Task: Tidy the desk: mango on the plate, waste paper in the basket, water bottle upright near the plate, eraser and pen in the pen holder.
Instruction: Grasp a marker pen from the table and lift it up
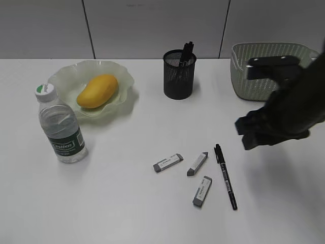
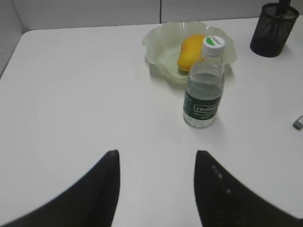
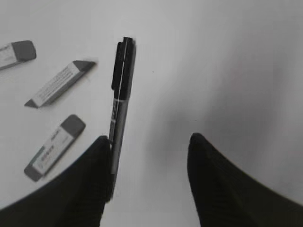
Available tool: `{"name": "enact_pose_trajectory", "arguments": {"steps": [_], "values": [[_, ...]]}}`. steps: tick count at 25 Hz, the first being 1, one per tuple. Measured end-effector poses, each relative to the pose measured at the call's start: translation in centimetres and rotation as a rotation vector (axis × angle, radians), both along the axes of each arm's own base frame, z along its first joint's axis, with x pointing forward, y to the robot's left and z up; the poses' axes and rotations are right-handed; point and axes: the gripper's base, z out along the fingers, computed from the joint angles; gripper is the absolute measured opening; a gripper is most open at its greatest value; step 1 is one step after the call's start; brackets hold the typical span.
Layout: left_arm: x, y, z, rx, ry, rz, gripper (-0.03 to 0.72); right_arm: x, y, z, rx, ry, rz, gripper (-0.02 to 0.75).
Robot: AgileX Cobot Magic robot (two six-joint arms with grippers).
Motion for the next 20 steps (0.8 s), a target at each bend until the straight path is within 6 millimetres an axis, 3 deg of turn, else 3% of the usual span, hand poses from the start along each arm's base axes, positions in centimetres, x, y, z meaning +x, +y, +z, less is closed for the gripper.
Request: {"name": "enact_pose_trajectory", "arguments": {"steps": [3,6,13,16,19,20], "values": [[-0.3,0.0,0.0,-0.004,-0.017,0.025,0.382,2.6,2.1,-3.5,-0.019,0.1,0.002,0.42],[-0.3,0.0,0.0,-0.006,-0.017,0.029,0.382,3.5,3.7,-6.3,-0.044,0.17,0.019,0.42],[-0.3,0.0,0.0,-0.011,-0.016,0.026,0.382,4.2,4.5,-8.8,-0.07,0.22,0.001,0.4],[-0.3,0.0,0.0,-0.011,-0.016,0.026,0.382,4.4,4.6,-9.0,-0.074,0.219,-0.002,0.312],[-0.3,-0.1,0.0,-0.012,-0.016,0.025,0.382,4.5,4.6,-8.9,-0.076,0.208,0.002,0.117],[-0.3,-0.1,0.0,-0.014,-0.016,0.024,0.382,4.6,4.6,-8.8,-0.074,0.194,0.005,0.12]]}}
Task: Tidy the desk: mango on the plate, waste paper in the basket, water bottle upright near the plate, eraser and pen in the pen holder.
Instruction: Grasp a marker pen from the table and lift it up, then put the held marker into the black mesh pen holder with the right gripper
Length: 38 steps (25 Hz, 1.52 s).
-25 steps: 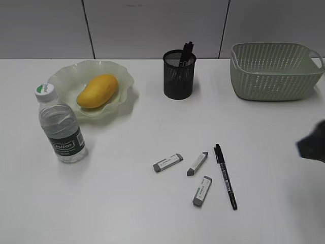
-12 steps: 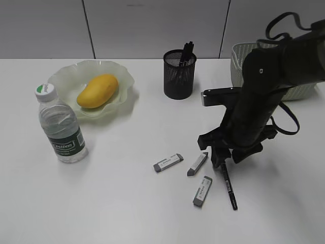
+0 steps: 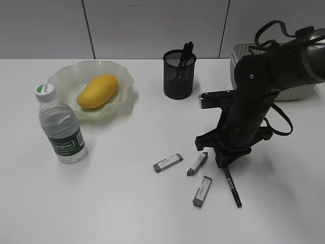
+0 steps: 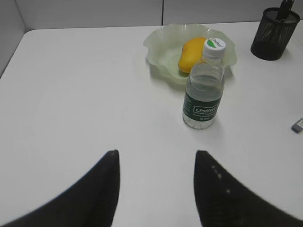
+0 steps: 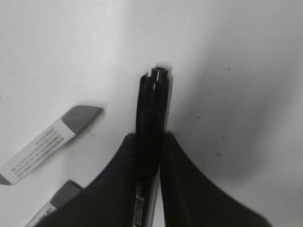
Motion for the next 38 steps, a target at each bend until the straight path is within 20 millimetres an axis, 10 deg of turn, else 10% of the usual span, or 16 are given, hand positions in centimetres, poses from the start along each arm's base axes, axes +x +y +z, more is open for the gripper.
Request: {"name": "enact_pose_trajectory", "arguments": {"steps": [5,10,14,22,31,38], "values": [[0.0,0.0,0.0,-0.003,0.0,-0.002,0.382,1.2,0.0,4.5,0.017,-0.202,0.071,0.12],[0.0,0.0,0.0,-0.004,0.001,-0.003,0.382,3.3,1.1,14.0,0.235,-0.833,0.177,0.119],[0.0,0.0,0.0,-0.005,0.001,-0.004,0.382,5.3,2.7,16.7,0.442,-1.297,0.262,0.119],[0.0,-0.1,0.0,-0.01,0.002,-0.007,0.382,10.2,3.5,9.5,0.39,-1.437,0.119,0.119],[0.0,-0.1,0.0,-0.01,0.002,-0.008,0.382,11.6,4.2,5.9,0.37,-1.405,0.127,0.126],[0.0,-0.1,0.0,-0.011,0.002,-0.008,0.382,11.7,4.3,4.9,0.355,-1.362,0.135,0.447]]}}
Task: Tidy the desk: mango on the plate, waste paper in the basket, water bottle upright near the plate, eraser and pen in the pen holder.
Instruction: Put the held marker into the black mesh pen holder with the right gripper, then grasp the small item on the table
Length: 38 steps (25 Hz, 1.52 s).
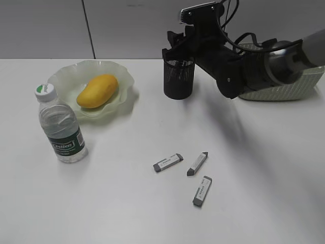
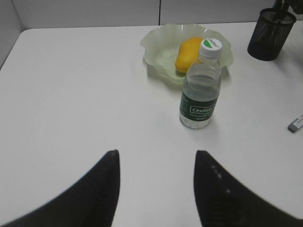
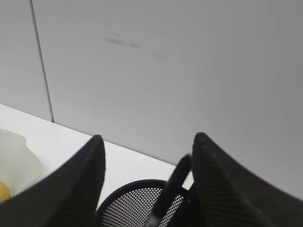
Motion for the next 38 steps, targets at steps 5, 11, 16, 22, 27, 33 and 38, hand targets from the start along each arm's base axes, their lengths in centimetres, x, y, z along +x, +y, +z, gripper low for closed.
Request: {"name": "enact_pose_trajectory", "arguments": {"steps": [5,11,16,22,27,33,38], "values": [[0.0,0.0,0.0,0.0,0.0,0.0,0.382,-1.0,-0.3,3.6,-0.067,0.17,0.019,0.51],[0.0,0.0,0.0,0.0,0.0,0.0,0.375,-7.1,-2.8,13.6,-0.208,0.477,0.069,0.5],[0.0,0.0,0.0,0.0,0.0,0.0,0.335,-13.7,-6.7,15.2,-0.391,0.868,0.003,0.446],[0.0,0.0,0.0,0.0,0.0,0.0,0.248,-23.1,-12.7,13.6,-0.515,1.1,-0.158,0.406],[0.0,0.0,0.0,-0.001,0.0,0.0,0.234,-31.5,-17.1,12.7,-0.465,1.091,-0.202,0.403],[0.1,0.0,0.0,0.0,0.004,-0.001,0.235,-37.7,-20.1,12.4,-0.298,0.794,-0.149,0.402],[1.7,-0.4,0.1,0.031,0.099,-0.017,0.239,-40.8,-21.5,13.0,-0.196,0.518,-0.091,0.402]]}}
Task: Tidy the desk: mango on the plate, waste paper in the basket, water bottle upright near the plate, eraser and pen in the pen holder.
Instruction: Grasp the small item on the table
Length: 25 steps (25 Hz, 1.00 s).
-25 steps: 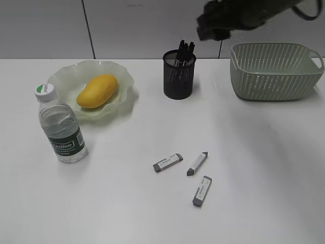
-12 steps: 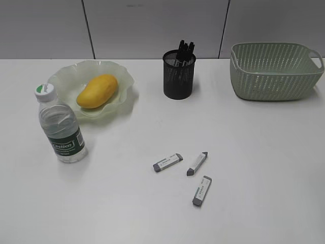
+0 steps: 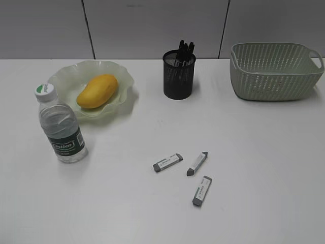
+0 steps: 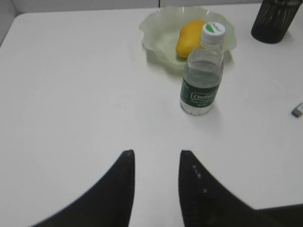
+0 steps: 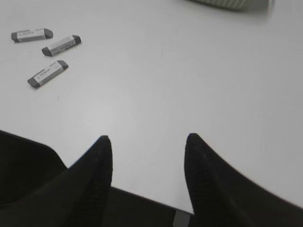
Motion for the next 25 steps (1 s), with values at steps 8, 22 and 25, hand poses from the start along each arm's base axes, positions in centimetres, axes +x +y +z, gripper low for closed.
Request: {"name": "enact_pose_trajectory", "arguments": {"steps": [8,22,25], "values": [[7.7,-3.3,2.4,-0.013,0.195,-0.234,0.321,-2.2,-1.1,0.1,0.062,-0.148,0.01,0.402],[19.8,-17.3,0.3,0.171,0.443,-0.56,0.33,-2.5,-1.2,0.0,0.069,-0.165,0.01,0.384],[20.9,-22.8,-3.3,0.33,0.501,-0.642,0.33,-2.5,-1.2,0.0,0.069,-0.165,0.01,0.372]]}}
